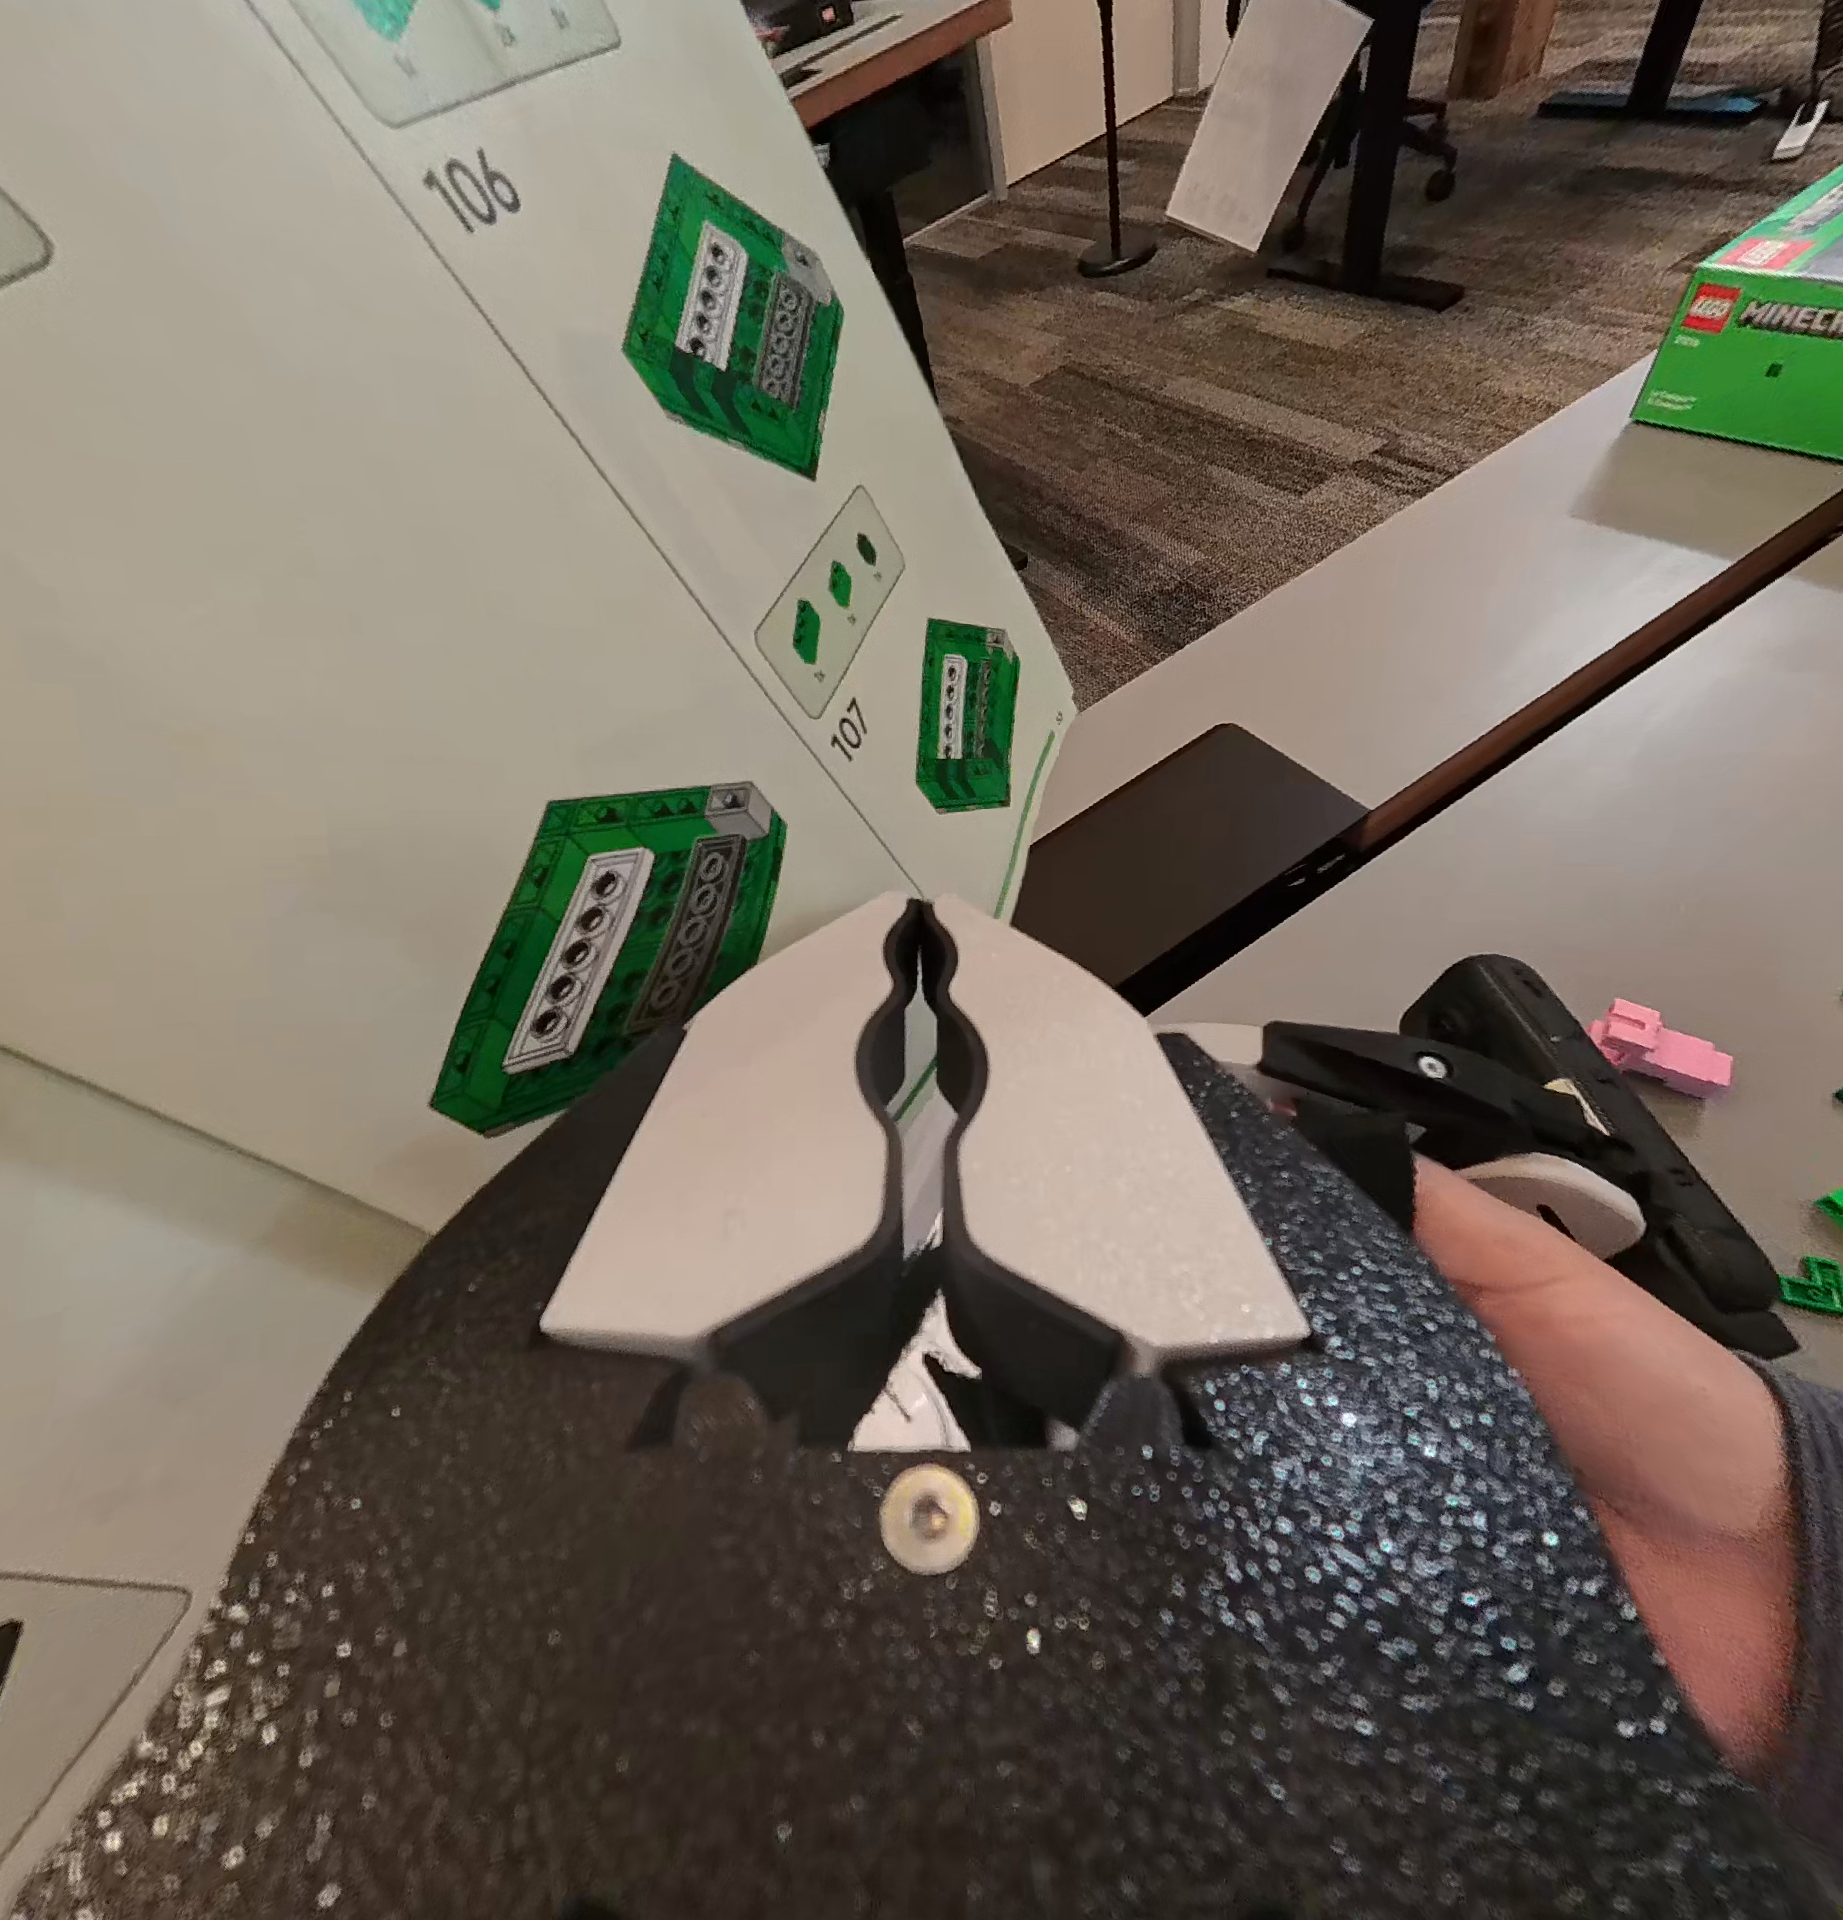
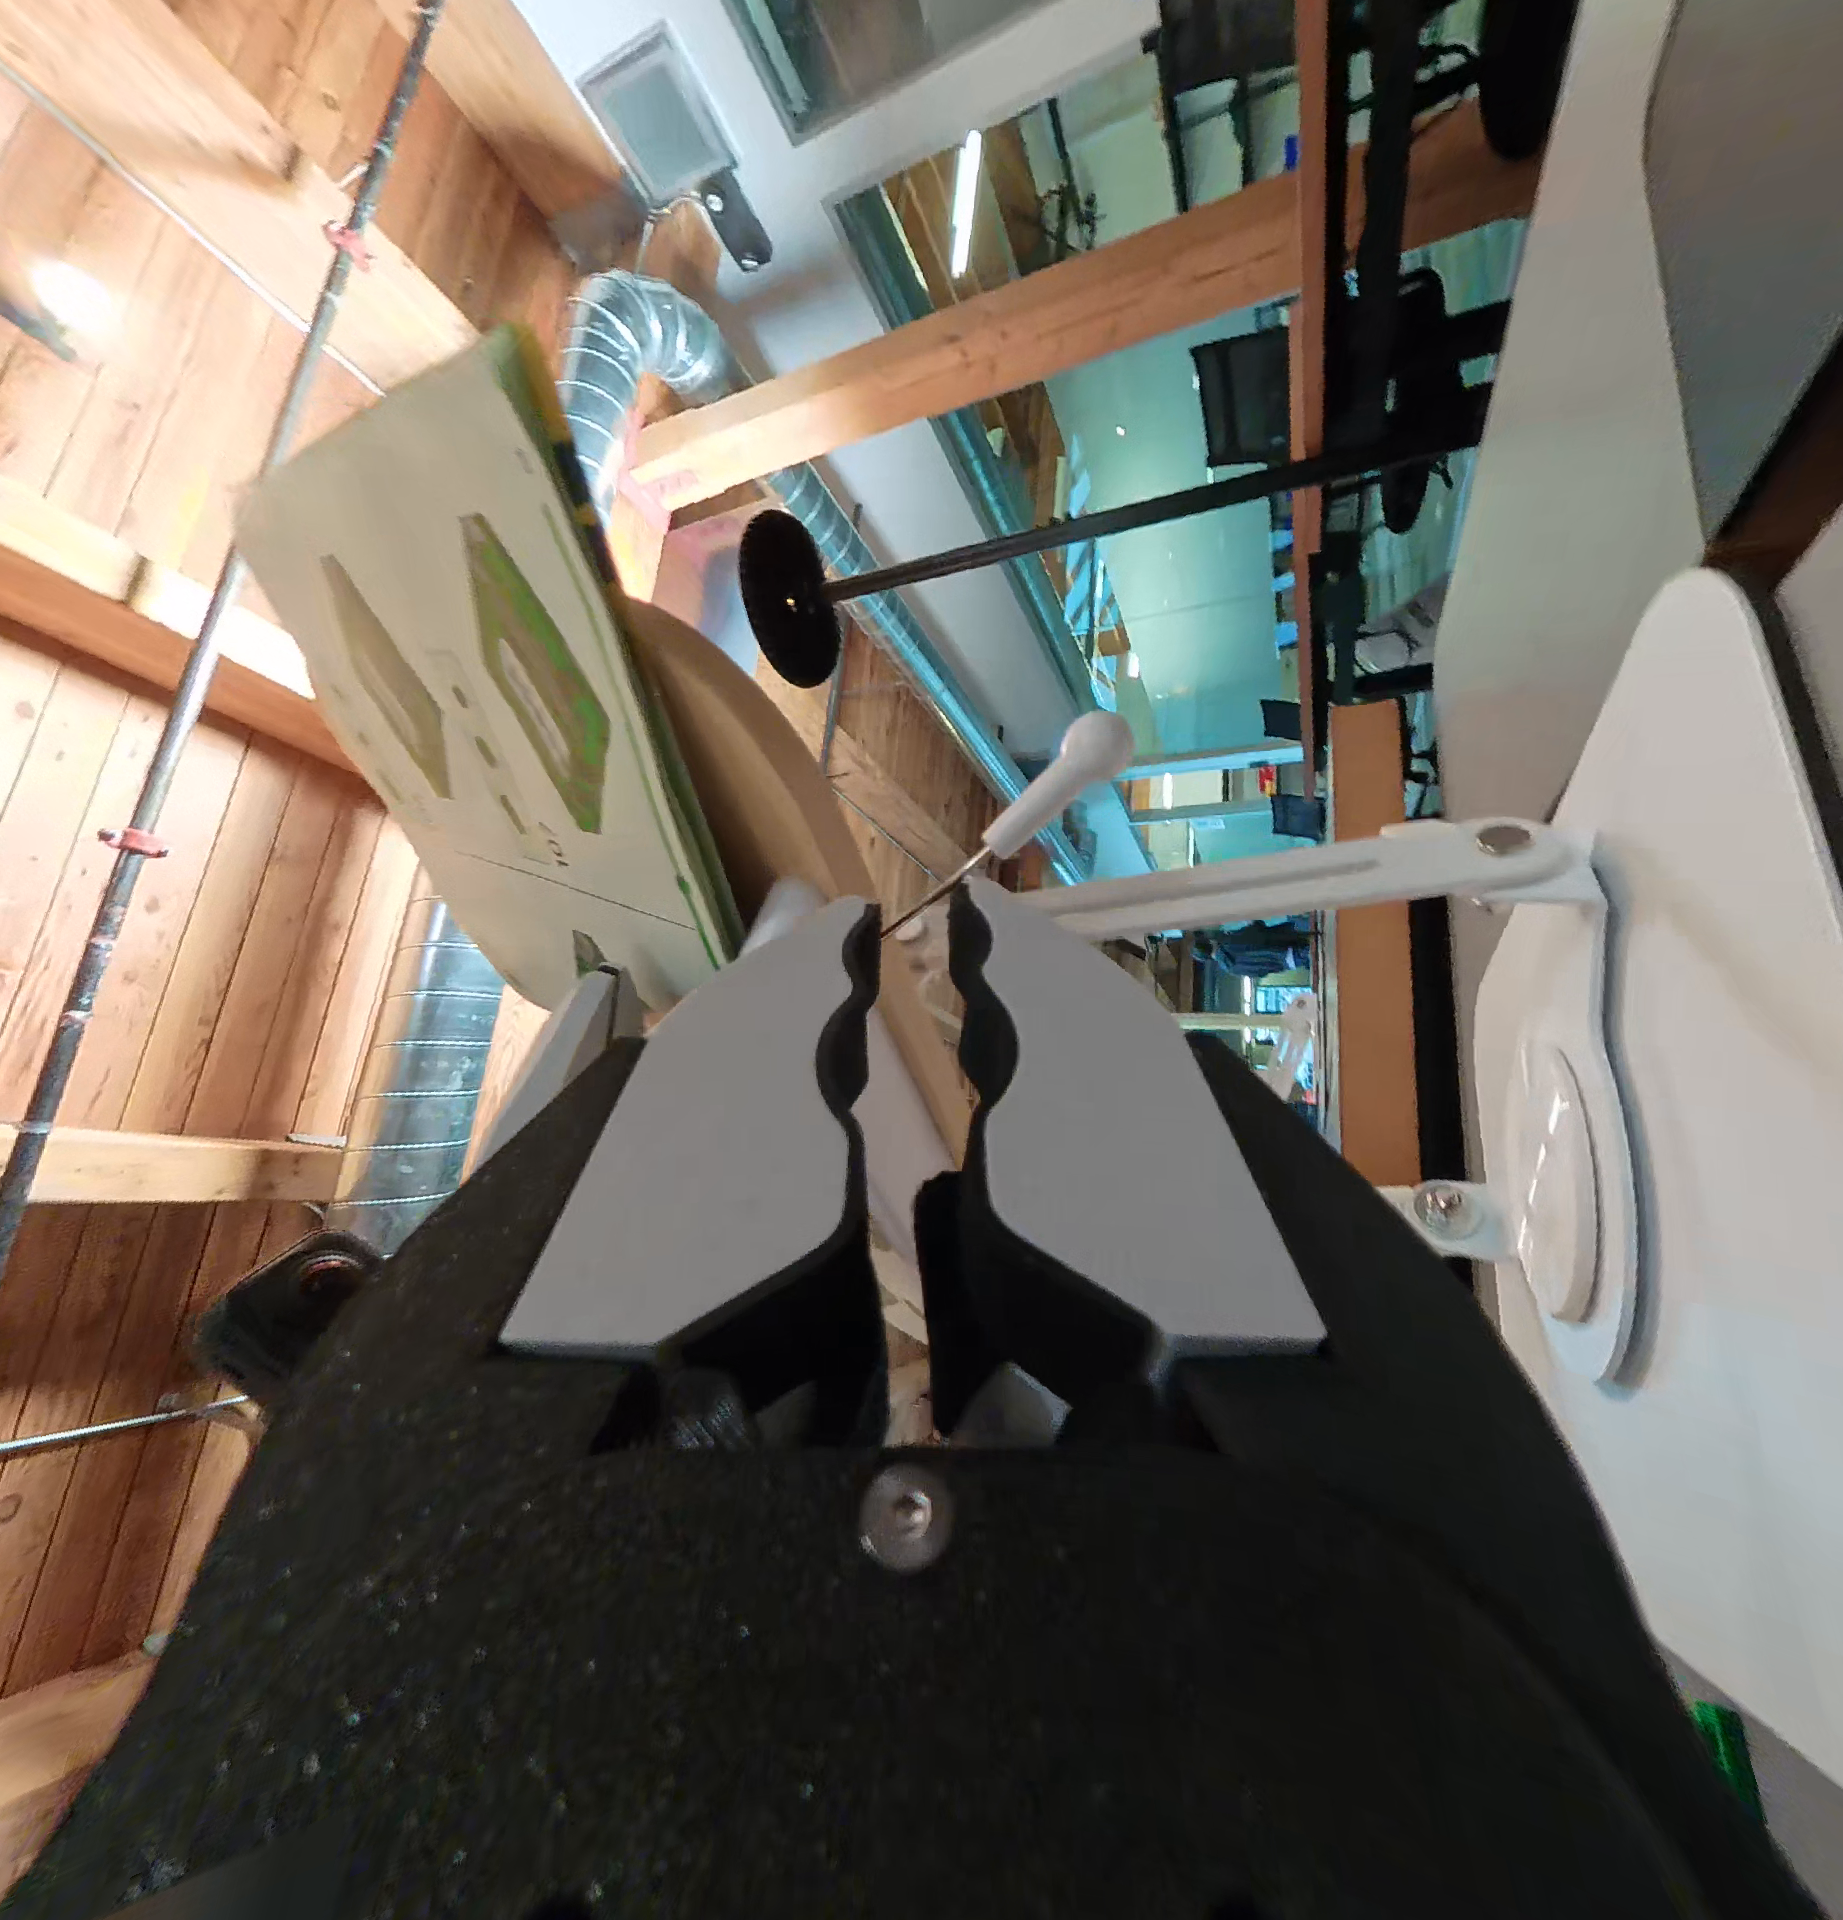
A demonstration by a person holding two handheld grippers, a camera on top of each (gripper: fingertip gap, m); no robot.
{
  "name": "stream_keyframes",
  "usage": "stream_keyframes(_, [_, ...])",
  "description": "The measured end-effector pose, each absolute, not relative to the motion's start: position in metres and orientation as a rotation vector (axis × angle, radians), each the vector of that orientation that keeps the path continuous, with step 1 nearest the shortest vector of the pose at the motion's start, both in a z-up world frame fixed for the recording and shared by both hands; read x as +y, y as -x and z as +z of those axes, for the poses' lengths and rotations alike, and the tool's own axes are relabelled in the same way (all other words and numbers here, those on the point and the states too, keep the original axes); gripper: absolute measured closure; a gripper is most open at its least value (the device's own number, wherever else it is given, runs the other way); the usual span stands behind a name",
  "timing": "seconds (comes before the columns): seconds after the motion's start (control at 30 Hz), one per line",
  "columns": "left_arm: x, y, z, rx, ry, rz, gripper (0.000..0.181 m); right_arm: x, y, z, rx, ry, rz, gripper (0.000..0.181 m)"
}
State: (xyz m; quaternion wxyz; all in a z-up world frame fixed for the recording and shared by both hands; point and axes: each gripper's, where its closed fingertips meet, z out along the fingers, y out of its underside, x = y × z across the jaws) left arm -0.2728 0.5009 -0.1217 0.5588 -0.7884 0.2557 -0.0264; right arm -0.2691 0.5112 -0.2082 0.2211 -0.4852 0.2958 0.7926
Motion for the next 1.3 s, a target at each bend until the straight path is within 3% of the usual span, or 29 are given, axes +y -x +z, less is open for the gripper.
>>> stream_keyframes(0.2, [0.503, 0.275, -0.122, 0.582, 1.866, -0.052, 0.181, 0.516, 0.247, -0.183, 0.625, 1.284, 1.965, 0.178])
stream_keyframes(0.43, [0.506, 0.276, -0.125, 0.580, 1.883, 0.008, 0.181, 0.508, 0.241, -0.157, 0.303, 1.272, 1.577, 0.179])
stream_keyframes(0.73, [0.507, 0.272, -0.132, 0.616, 1.915, 0.044, 0.181, 0.506, 0.243, -0.149, 0.120, 1.282, 1.413, 0.178])
stream_keyframes(0.9, [0.495, 0.270, -0.134, 0.661, 1.909, 0.042, 0.181, 0.503, 0.240, -0.139, 0.035, 1.272, 1.408, 0.155])
stream_keyframes(1.13, [0.438, 0.280, -0.131, 0.657, 1.821, 0.010, 0.181, 0.492, 0.219, -0.142, -0.003, 1.380, 1.199, 0.147])
stream_keyframes(1.3, [0.381, 0.338, -0.126, 0.477, 1.774, 0.035, 0.181, 0.452, 0.223, -0.143, -0.243, 1.402, 0.847, 0.147])
